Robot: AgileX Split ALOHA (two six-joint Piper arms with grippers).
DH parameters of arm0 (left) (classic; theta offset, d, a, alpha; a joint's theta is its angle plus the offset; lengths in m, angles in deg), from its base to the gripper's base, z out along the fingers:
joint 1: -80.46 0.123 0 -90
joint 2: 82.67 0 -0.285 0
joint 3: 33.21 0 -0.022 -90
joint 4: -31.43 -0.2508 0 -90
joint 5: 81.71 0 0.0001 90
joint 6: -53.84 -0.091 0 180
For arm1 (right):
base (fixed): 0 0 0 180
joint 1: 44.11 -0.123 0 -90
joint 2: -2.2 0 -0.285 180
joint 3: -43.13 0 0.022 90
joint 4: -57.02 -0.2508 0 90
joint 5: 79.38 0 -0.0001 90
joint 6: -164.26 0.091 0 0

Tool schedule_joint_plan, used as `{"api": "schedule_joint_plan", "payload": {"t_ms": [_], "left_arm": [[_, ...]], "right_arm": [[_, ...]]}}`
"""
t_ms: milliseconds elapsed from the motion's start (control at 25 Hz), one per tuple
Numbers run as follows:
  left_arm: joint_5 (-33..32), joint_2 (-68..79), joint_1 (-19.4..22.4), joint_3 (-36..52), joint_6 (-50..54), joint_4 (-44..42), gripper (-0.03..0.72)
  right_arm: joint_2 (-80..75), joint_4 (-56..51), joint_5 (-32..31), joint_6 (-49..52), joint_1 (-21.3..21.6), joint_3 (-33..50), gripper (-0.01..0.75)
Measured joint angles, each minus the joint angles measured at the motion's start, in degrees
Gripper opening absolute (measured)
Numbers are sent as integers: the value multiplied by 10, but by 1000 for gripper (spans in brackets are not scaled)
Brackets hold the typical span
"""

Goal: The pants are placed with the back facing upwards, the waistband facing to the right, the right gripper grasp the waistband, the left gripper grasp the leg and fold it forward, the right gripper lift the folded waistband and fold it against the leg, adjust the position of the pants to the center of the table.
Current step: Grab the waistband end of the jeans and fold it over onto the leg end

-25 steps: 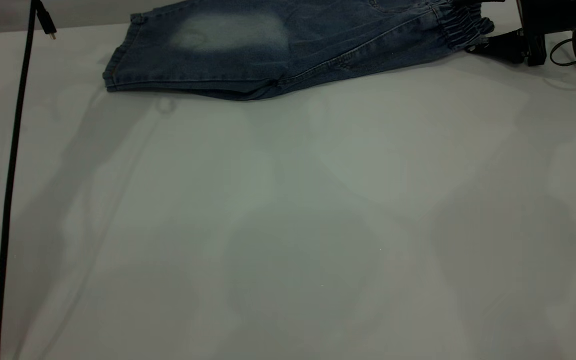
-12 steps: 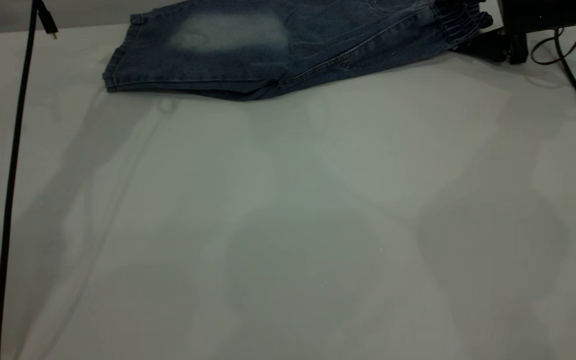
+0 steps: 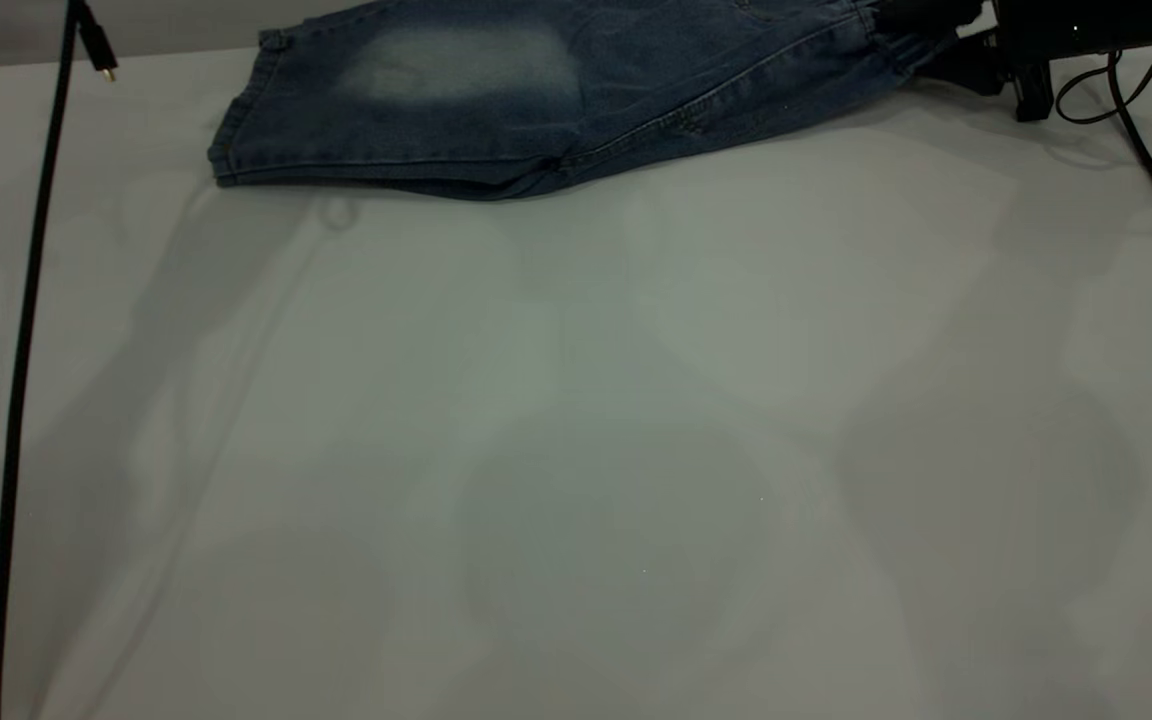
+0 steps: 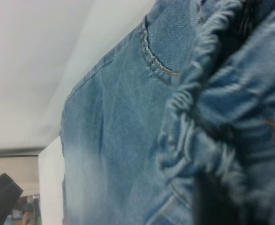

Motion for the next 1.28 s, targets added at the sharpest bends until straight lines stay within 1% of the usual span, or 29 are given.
{"api": "schedule_joint_plan", "payload": {"t_ms": [40, 120, 280, 440, 560, 680, 840, 1000, 1120, 1280], "left_arm": [[-6, 0, -5, -4, 0, 1, 466], [-34, 0, -11, -20, 0, 1, 466], [-94, 0, -28, -70, 0, 2, 466], [-167, 0, -52, -142, -1, 10, 466], [-205, 0, -73, -193, -10, 22, 467], [-212, 0, -92, -228, -27, 35, 467], [-211, 2, -106, -231, -35, 74, 465], [-209, 16, -111, -236, -57, 100, 449], [-215, 37, -112, -254, -61, 117, 436], [-229, 78, -112, -288, -61, 142, 430]], "right_arm": [[0, -1, 0, -7, 0, 0, 168], [0, 0, 1, -18, 0, 0, 99], [0, 1, 1, -20, 0, 0, 98], [0, 2, 3, -19, 0, 0, 98], [0, 4, 3, -19, 0, 0, 98], [2, 20, 3, -19, 0, 0, 98], [11, 47, 4, -17, 1, 1, 98], [24, 65, 9, -15, 1, 2, 98], [27, 60, -4, -15, 1, 1, 98], [27, 79, -19, 0, 1, 1, 98]]}}
